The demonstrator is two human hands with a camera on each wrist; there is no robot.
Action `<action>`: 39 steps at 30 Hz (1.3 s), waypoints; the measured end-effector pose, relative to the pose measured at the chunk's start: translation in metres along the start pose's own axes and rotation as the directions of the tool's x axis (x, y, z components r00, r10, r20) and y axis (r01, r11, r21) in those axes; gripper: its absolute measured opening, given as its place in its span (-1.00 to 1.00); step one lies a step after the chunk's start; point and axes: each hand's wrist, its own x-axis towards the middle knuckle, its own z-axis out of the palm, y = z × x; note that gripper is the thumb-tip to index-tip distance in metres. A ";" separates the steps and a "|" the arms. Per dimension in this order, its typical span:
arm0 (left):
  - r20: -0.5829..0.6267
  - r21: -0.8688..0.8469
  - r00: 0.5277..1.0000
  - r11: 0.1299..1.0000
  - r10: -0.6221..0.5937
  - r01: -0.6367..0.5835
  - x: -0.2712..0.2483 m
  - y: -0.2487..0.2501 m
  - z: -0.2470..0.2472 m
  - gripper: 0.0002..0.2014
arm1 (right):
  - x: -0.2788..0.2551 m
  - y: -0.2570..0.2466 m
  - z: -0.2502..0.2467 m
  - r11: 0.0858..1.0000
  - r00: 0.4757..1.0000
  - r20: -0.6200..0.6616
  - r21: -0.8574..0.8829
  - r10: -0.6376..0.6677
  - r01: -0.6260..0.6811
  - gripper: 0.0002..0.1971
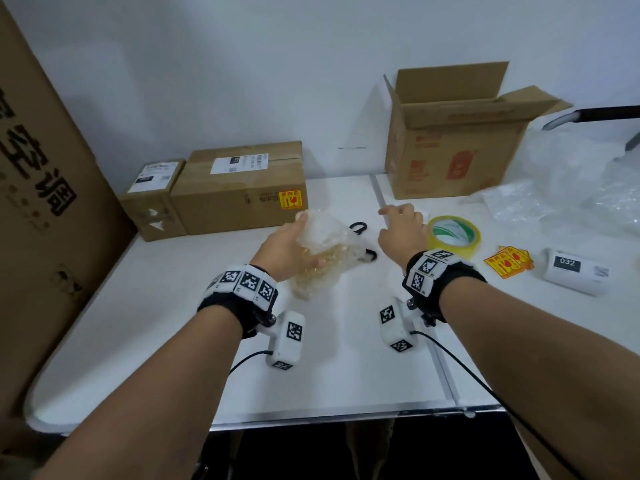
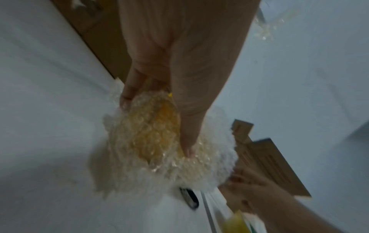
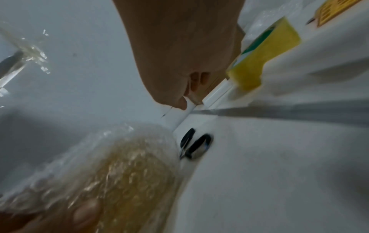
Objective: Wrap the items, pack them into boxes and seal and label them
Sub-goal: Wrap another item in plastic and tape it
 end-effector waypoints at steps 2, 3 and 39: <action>-0.004 0.086 1.000 0.996 -0.030 0.030 0.011 0.011 0.009 -0.01 | 0.005 0.021 -0.012 0.997 0.995 -0.076 -0.042 0.058 -0.062 -0.52; 0.003 0.120 0.999 0.992 -0.050 0.050 0.017 0.013 0.011 -0.01 | 0.008 0.032 -0.017 0.992 0.991 -0.082 -0.069 0.101 -0.107 -0.53; -0.032 0.229 0.998 0.971 -0.059 0.065 0.009 0.013 0.020 0.00 | -0.019 -0.011 -0.078 0.336 0.978 0.200 0.926 -0.059 -0.170 -0.79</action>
